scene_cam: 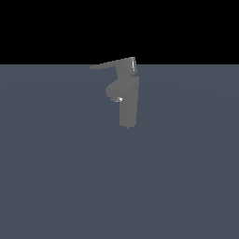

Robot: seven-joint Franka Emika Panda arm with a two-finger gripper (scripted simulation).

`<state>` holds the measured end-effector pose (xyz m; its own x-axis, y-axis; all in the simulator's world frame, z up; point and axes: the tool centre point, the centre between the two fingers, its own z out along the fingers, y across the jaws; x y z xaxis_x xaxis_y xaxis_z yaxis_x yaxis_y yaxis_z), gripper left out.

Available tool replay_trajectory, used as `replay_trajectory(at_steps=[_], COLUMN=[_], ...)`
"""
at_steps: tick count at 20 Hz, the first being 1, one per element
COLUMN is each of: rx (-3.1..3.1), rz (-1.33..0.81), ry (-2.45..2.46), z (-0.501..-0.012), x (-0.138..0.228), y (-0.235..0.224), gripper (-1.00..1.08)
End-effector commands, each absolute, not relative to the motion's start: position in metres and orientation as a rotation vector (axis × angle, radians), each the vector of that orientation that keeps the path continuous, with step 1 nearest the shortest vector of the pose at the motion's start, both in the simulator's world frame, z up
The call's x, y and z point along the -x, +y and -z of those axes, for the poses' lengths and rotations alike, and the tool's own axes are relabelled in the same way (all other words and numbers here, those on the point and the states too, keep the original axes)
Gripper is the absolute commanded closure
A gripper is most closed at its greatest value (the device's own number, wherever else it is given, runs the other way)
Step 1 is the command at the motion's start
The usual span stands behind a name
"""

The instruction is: Turn on the faucet by rotating a designated handle.

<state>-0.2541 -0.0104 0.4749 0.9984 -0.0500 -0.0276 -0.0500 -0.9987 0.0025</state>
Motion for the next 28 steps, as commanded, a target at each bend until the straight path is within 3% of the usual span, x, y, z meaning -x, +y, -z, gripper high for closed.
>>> replay_trajectory(at_steps=[1, 16, 28], rx=[-3.139, -3.181, -3.152], rz=[0.043, 0.067, 0.091], ry=[-0.079, -0.136, -0.373], z=[-0.475, -0.475, -0.480], x=[0.254, 0.254, 0.220], y=[-0.010, -0.021, -0.018], gripper=[1.08, 1.08, 1.08])
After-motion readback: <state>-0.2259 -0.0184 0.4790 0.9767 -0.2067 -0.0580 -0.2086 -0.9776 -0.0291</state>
